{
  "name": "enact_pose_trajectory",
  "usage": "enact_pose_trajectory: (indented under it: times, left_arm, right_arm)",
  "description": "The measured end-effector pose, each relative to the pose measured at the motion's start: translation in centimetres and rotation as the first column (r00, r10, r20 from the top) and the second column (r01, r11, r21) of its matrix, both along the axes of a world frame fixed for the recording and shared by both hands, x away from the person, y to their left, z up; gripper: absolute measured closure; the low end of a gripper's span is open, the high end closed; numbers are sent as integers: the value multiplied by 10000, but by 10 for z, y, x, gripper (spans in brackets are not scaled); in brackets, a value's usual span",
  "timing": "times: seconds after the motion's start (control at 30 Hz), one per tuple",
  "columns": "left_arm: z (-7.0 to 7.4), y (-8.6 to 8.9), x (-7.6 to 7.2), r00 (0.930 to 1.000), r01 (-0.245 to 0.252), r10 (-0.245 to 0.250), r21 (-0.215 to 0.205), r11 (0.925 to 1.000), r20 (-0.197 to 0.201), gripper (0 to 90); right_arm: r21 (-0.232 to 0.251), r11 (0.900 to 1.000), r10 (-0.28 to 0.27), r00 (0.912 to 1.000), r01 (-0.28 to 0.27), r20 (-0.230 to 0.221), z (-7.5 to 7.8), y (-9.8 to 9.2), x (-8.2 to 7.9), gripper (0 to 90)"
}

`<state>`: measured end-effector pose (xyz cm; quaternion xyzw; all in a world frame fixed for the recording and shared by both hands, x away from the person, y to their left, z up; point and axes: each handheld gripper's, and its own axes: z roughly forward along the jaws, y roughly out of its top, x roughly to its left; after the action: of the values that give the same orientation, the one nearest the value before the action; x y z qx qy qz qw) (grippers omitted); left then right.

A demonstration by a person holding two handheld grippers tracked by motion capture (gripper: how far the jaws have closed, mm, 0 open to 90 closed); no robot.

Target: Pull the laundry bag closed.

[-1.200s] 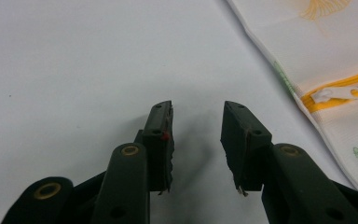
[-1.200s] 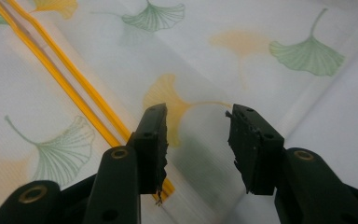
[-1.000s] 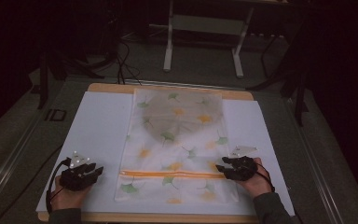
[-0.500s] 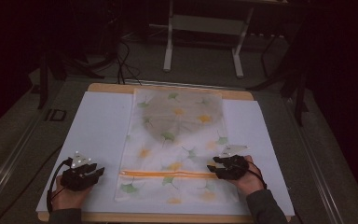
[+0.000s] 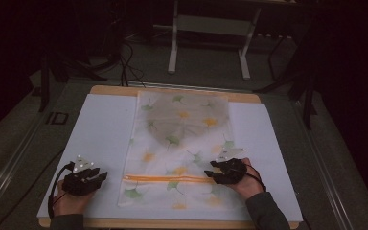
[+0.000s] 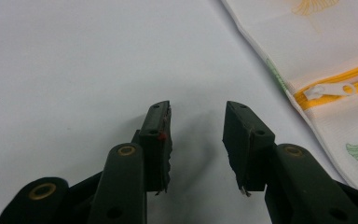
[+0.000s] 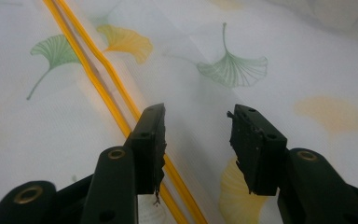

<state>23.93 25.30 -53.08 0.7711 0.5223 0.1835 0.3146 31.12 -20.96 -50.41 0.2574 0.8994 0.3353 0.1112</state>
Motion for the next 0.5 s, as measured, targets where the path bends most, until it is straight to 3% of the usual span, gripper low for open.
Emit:
enact_pose_trajectory:
  times: [0.5]
  left_arm:
    - [0, -1, 1, 9999, 162, -162, 13, 9999, -33, 615]
  right_arm:
    - [203, 9983, 550, 9984, -547, -140, 1, 20, 3, 532]
